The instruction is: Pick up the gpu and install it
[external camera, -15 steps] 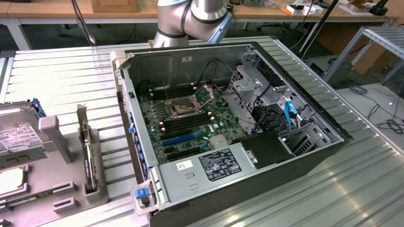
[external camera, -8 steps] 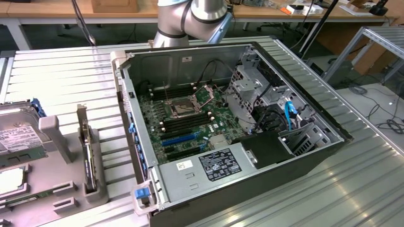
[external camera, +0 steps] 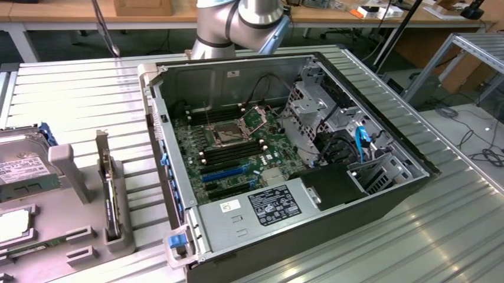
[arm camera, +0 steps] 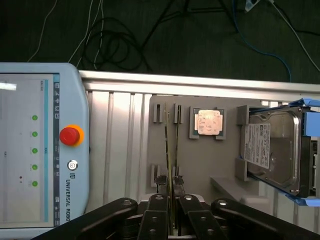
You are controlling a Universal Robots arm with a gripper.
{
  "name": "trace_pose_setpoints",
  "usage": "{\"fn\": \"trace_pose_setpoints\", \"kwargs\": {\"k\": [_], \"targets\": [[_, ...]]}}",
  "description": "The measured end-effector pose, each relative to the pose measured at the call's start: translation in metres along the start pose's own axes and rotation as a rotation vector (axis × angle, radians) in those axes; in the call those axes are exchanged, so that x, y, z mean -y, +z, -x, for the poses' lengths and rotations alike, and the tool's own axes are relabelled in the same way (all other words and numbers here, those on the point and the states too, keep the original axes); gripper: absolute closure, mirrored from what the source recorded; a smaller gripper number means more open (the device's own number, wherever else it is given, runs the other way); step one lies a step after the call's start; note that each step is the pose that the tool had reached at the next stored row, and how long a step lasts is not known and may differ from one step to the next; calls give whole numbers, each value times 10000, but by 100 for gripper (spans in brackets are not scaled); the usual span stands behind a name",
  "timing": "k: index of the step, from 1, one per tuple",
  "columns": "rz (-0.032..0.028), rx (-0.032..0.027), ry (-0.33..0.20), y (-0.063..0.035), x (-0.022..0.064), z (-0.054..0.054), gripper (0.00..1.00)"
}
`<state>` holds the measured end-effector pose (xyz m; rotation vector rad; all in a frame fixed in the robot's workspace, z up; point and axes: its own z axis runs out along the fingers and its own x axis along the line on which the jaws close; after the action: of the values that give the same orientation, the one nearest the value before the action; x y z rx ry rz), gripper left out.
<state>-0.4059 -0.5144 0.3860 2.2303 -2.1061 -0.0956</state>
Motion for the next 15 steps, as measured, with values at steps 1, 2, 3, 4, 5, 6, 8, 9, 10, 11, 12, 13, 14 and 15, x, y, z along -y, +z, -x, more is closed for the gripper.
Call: {"fn": "trace_pose_setpoints", "kwargs": {"k": [1,2,3,4,5,6,8,9,10,11,12,13,14,15], "targets": [[2,-1,0,-1,4,12,86],[2,-1,1,-2,12,34,86],[1,-1,0,-3,20,52,86],[2,-1,0,-4,32,82,86],[1,-1,-1,-5,42,105,86],[1,-1,-1,-6,53,124,86],[0,0,0,-16,81,163,86],[0,-1,-2,-33,100,181,86],[0,-1,-2,-64,121,199,86],[1,-1,0,-81,131,208,86],[0,-1,1,-99,142,215,86],[2,-2,0,-125,158,220,86],[2,-2,0,-144,169,226,86],[1,-1,0,-163,183,231,86]]}}
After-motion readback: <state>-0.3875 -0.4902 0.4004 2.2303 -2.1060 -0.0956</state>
